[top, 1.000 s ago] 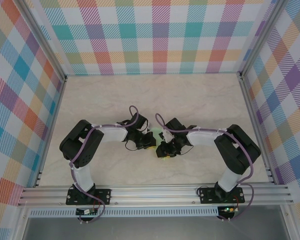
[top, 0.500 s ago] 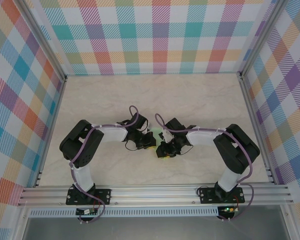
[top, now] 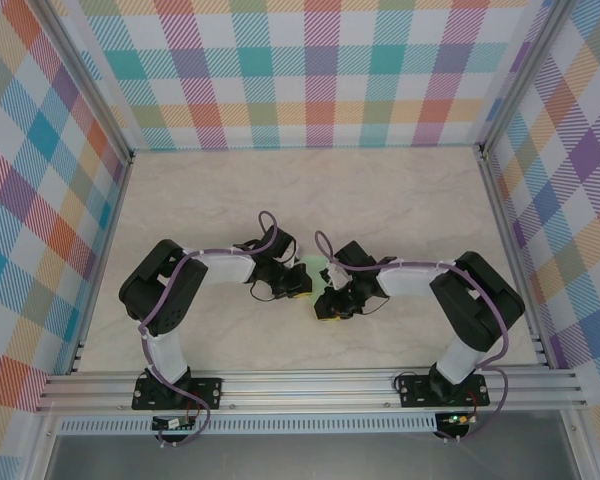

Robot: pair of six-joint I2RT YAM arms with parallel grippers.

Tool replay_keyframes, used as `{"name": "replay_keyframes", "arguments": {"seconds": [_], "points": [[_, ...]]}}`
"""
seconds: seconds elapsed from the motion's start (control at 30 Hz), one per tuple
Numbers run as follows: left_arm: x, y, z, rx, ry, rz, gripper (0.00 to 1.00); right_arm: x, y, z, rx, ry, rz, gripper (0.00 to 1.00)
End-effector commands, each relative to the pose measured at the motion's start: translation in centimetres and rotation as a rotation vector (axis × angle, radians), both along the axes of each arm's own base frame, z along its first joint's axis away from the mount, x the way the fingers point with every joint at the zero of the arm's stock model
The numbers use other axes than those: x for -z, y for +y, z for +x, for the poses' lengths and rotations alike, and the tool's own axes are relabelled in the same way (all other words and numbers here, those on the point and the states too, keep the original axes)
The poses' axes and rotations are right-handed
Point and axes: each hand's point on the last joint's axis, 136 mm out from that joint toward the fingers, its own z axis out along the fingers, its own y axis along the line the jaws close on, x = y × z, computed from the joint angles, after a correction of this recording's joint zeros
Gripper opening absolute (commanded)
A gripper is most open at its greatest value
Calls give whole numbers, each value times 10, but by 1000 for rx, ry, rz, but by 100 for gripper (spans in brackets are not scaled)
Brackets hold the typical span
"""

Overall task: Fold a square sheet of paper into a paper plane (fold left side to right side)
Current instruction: Third fold the triangle at the center of the table.

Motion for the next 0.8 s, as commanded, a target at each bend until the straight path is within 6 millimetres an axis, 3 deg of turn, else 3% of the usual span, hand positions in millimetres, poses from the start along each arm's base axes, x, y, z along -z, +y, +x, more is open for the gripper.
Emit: {"name": "replay_keyframes", "arguments": {"seconds": [0.0,0.23,0.57,0.77], "points": [[30,26,-17,-13,54,138,8,-6,3,-13,-11,44,44,25],[30,26,-17,-13,55,140,7,-8,4,-11,-6,31,53,25],[28,26,-16,-13,50,137,7,13,-10,-9,26,46,-73,24],[9,18,-8,-15,7,96,8,34,-28,-16,75,108,-190,12]]}}
